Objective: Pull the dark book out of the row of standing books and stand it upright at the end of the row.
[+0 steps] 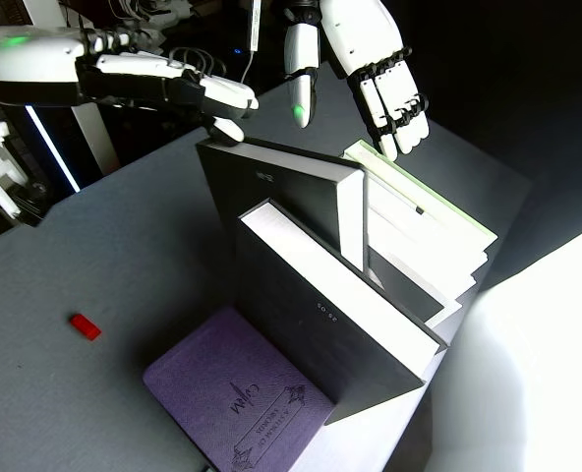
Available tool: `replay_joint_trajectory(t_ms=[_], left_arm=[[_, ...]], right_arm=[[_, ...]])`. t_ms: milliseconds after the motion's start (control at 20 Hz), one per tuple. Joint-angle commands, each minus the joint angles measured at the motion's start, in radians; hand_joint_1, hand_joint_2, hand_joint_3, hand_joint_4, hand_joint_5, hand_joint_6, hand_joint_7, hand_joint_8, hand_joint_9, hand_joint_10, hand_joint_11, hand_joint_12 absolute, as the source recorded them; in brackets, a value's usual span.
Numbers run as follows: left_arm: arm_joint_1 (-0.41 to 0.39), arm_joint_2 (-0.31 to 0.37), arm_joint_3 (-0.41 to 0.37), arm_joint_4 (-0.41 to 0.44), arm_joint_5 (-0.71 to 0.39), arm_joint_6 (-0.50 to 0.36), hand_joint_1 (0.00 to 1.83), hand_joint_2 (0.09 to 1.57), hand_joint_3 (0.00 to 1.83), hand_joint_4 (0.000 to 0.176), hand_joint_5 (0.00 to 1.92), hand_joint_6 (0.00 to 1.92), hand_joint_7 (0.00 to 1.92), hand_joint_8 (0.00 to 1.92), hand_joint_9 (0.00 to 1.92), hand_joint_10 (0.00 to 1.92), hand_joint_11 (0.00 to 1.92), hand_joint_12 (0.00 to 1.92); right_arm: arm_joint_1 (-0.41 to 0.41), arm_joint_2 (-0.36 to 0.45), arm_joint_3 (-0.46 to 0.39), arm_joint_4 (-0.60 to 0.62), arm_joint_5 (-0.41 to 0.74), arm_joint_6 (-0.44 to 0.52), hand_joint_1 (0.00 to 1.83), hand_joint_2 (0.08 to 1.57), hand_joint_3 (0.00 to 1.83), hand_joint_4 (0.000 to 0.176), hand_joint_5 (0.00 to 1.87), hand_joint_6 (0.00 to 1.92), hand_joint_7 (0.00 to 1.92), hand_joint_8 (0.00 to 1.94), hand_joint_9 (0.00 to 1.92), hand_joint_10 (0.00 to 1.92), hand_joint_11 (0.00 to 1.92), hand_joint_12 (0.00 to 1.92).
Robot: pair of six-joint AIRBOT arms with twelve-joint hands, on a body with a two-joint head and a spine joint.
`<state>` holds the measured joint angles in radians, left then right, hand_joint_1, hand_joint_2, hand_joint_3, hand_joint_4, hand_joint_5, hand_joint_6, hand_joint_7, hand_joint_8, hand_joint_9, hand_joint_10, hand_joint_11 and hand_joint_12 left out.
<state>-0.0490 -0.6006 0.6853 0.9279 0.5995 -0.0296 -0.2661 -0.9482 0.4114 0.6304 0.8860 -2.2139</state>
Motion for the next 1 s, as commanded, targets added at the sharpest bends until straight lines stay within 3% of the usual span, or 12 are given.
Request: replay_joint_trajectory(t_ms=[0, 450, 600, 750, 850, 950], left_arm=[[-0.012, 0.006, 0.004, 0.056, -0.039, 0.005, 0.00, 1.26, 0.00, 0.035, 0.02, 0.01, 0.00, 0.00, 0.00, 0.00, 0.00, 0.03], [-0.017, 0.005, 0.005, 0.056, -0.039, 0.011, 0.00, 1.25, 0.00, 0.035, 0.03, 0.00, 0.02, 0.00, 0.02, 0.00, 0.00, 0.14], [-0.017, 0.005, 0.004, 0.056, -0.039, 0.011, 0.00, 1.27, 0.00, 0.033, 0.03, 0.01, 0.01, 0.00, 0.02, 0.00, 0.00, 0.16], [-0.020, 0.005, 0.004, 0.056, -0.039, 0.017, 0.00, 1.27, 0.00, 0.033, 0.01, 0.00, 0.00, 0.00, 0.00, 0.00, 0.00, 0.05], [-0.020, 0.004, 0.006, 0.056, -0.039, 0.022, 0.00, 1.26, 0.00, 0.037, 0.04, 0.01, 0.01, 0.00, 0.02, 0.00, 0.00, 0.15], [-0.019, 0.005, 0.005, 0.056, -0.039, 0.022, 0.00, 1.26, 0.00, 0.035, 0.02, 0.00, 0.00, 0.00, 0.00, 0.00, 0.00, 0.12]], right_arm=[[-0.009, 0.016, -0.015, -0.034, 0.054, -0.018, 0.00, 1.17, 0.00, 0.000, 0.69, 0.00, 0.18, 0.00, 0.09, 0.00, 0.00, 0.26], [-0.102, 0.036, -0.029, -0.013, 0.012, -0.036, 0.00, 1.17, 0.00, 0.000, 0.69, 0.00, 0.19, 0.00, 0.08, 0.00, 0.00, 0.22], [-0.143, 0.034, -0.007, -0.013, -0.009, -0.035, 0.00, 1.17, 0.00, 0.000, 0.69, 0.00, 0.18, 0.00, 0.09, 0.00, 0.00, 0.26], [-0.184, 0.025, 0.026, -0.013, -0.028, -0.018, 0.00, 1.17, 0.00, 0.000, 0.68, 0.00, 0.19, 0.00, 0.09, 0.00, 0.00, 0.31], [-0.205, 0.018, 0.044, -0.013, -0.037, -0.009, 0.00, 1.18, 0.00, 0.000, 0.69, 0.00, 0.18, 0.00, 0.09, 0.00, 0.00, 0.29], [-0.222, 0.015, 0.043, -0.013, -0.044, -0.006, 0.00, 1.18, 0.00, 0.000, 0.68, 0.00, 0.18, 0.00, 0.08, 0.00, 0.00, 0.29]])
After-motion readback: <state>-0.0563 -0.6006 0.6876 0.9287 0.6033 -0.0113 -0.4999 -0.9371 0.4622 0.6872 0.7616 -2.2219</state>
